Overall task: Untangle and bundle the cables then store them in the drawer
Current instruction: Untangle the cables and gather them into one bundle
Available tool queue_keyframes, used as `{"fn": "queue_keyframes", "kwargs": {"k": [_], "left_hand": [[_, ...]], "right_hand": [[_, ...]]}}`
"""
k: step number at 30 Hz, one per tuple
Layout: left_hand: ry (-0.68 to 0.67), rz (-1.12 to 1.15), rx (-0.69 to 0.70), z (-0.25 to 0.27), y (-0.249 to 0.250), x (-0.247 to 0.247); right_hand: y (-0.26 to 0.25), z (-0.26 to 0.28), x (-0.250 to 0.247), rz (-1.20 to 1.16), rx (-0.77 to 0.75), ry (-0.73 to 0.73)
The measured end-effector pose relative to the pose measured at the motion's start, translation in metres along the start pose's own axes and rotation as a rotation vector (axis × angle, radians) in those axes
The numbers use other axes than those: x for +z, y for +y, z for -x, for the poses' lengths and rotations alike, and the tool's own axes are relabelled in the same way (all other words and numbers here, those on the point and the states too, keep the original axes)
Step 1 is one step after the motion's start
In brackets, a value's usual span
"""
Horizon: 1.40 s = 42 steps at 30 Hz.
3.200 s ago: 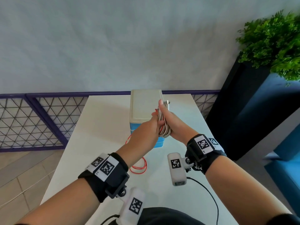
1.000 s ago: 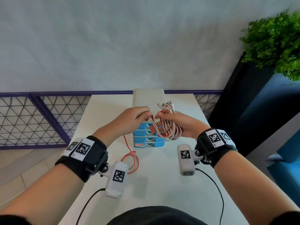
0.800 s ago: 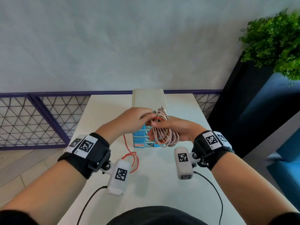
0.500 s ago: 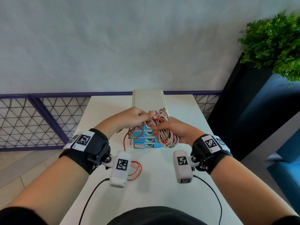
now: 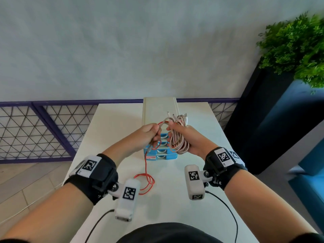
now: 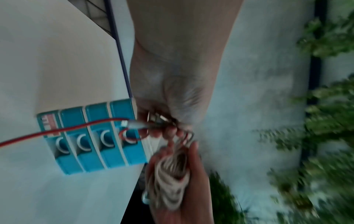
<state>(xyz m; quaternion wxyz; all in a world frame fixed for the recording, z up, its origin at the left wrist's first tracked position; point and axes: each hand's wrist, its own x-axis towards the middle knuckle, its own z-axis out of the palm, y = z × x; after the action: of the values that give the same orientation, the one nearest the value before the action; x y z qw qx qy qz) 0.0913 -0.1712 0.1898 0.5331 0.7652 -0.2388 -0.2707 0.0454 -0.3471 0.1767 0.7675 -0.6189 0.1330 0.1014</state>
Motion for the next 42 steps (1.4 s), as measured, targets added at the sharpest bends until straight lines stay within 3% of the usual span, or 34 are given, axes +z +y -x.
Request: {"fn": "queue_keyframes", "kwargs": {"k": [4, 12, 19, 22, 25, 30, 35, 39, 42], "left_hand": [[0.221, -0.312, 0.127, -0.002, 0.007, 0.026], [0.273, -0.635, 0.193, 0.001, 0.028, 0.04], [0.066, -0.502, 0.096, -0.001, 0.026, 0.034], [0.046, -0.46, 0.011, 0.0, 0.025, 0.028], [0.022, -0.352, -0.072, 0.004, 0.023, 0.028], [-0.131, -0.194, -0.054, 0.006, 0.008, 0.036], [-0.18, -0.049, 0.035, 0.009, 0.0, 0.038], [-0.192, 0.069, 0.019, 0.015, -0.007, 0.035], [-0.288, 0.144, -0.032, 0.018, -0.022, 0.022]], "right_hand": [[-0.003, -0.003, 0.012, 0.005, -0.06, -0.02], [-0.003, -0.002, 0.016, -0.135, -0.03, -0.068], [0.001, -0.005, 0.012, -0.063, -0.087, 0.094], [0.0, -0.008, 0.011, 0.067, -0.165, 0.223], [-0.005, -0.012, 0.005, 0.054, -0.229, 0.329], [-0.013, -0.015, 0.003, -0.123, -0.252, 0.213], [-0.017, -0.011, 0.005, -0.48, -0.197, 0.131], [-0.019, -0.008, 0.007, -0.479, -0.224, 0.145], [-0.023, -0.009, 0.001, -0.521, -0.247, 0.201]]}}
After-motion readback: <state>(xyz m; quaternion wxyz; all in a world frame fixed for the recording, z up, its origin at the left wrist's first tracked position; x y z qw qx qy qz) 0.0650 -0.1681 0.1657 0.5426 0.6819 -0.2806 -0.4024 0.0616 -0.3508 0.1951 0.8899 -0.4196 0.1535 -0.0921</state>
